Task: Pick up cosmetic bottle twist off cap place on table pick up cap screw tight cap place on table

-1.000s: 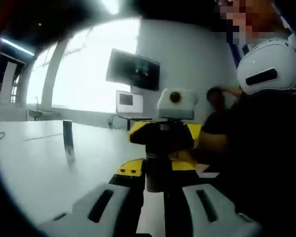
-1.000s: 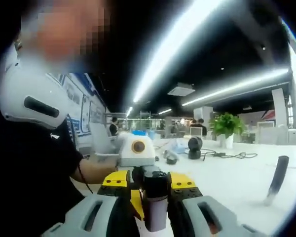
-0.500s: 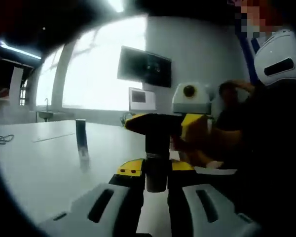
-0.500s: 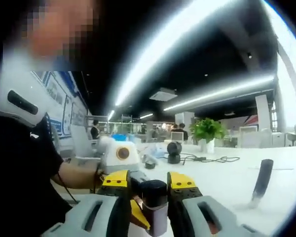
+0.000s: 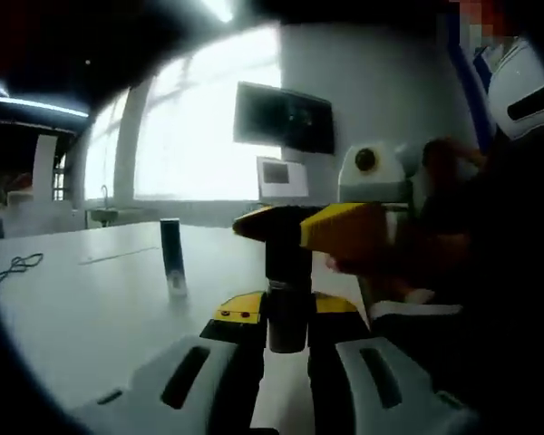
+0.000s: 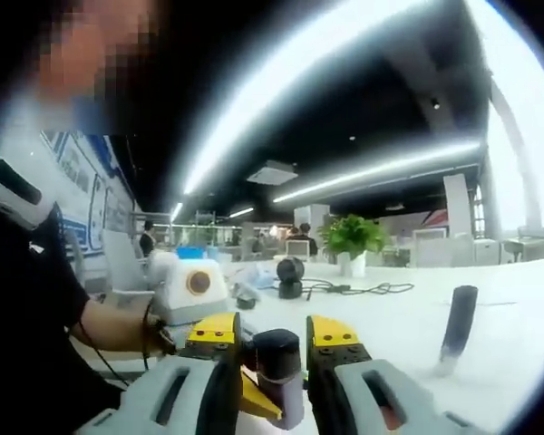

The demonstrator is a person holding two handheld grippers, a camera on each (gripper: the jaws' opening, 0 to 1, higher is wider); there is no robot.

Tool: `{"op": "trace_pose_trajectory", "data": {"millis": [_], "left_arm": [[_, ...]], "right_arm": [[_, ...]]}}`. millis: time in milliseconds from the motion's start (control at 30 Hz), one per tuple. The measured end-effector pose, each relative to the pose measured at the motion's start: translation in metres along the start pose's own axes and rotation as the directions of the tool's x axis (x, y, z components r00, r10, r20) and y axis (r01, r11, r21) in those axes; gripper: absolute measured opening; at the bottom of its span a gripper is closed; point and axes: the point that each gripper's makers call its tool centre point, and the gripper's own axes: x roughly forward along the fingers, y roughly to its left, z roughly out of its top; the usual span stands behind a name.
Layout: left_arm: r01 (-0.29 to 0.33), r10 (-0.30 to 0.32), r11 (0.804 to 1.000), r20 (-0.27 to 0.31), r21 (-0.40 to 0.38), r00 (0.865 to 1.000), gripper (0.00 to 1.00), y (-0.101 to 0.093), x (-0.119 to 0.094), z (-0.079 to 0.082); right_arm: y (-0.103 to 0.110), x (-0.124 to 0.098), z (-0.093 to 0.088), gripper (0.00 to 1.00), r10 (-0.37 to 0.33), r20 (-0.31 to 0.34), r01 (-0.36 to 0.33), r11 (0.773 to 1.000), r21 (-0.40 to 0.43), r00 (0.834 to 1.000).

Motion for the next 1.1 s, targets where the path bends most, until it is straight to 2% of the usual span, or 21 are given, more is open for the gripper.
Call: {"op": "trace_pose_trajectory", "data": {"millis": [133,233,400,500,533,700,800,933,1033,1100], "left_arm": [[-0.049,0.049,0.999,0.002,0.015,0.999,0.07,0.005,0.003,0.001],[-0.105,0.104,0.994,0.016,0.03,0.994,0.07,0.01,0.004,0.005],[-0.166,0.165,0.984,0.018,0.069,0.986,0.07,0.012,0.007,0.005],[-0.218,0.217,0.975,0.024,0.051,0.976,0.07,0.018,0.006,0.006],[-0.251,0.249,0.967,0.034,0.041,0.968,0.07,0.022,0.005,0.007],[-0.331,0.332,0.939,0.011,0.096,0.943,0.07,0.025,0.004,0.006],[-0.359,0.359,0.929,0.012,0.091,0.933,0.07,0.026,0.006,0.007],[-0.394,0.394,0.915,0.018,0.093,0.919,0.07,0.028,0.006,0.009],[-0.399,0.399,0.913,0.014,0.08,0.917,0.07,0.029,0.005,0.008],[-0.387,0.387,0.92,0.017,0.066,0.922,0.07,0.028,0.005,0.008]], "right_arm": [[-0.011,-0.002,-0.002,0.22,-0.087,-0.004,0.087,0.996,-0.006,0.996],[-0.019,-0.003,-0.004,0.22,-0.166,-0.011,0.165,0.986,-0.019,0.986],[-0.021,-0.001,-0.005,0.22,-0.238,-0.011,0.237,0.97,-0.05,0.971],[-0.024,-0.001,-0.001,0.22,-0.286,0.001,0.286,0.957,-0.049,0.958],[-0.027,-0.002,0.0,0.21,-0.312,0.004,0.312,0.948,-0.059,0.95],[-0.028,0.0,-0.003,0.18,-0.357,-0.02,0.355,0.932,-0.069,0.934],[-0.025,0.002,0.0,0.17,-0.372,-0.01,0.369,0.925,-0.087,0.928],[-0.031,0.001,0.002,0.14,-0.417,-0.002,0.415,0.905,-0.093,0.909],[-0.034,0.0,0.002,0.12,-0.429,-0.006,0.427,0.9,-0.092,0.903],[-0.033,0.0,0.002,0.12,-0.427,-0.005,0.425,0.9,-0.095,0.904]]}}
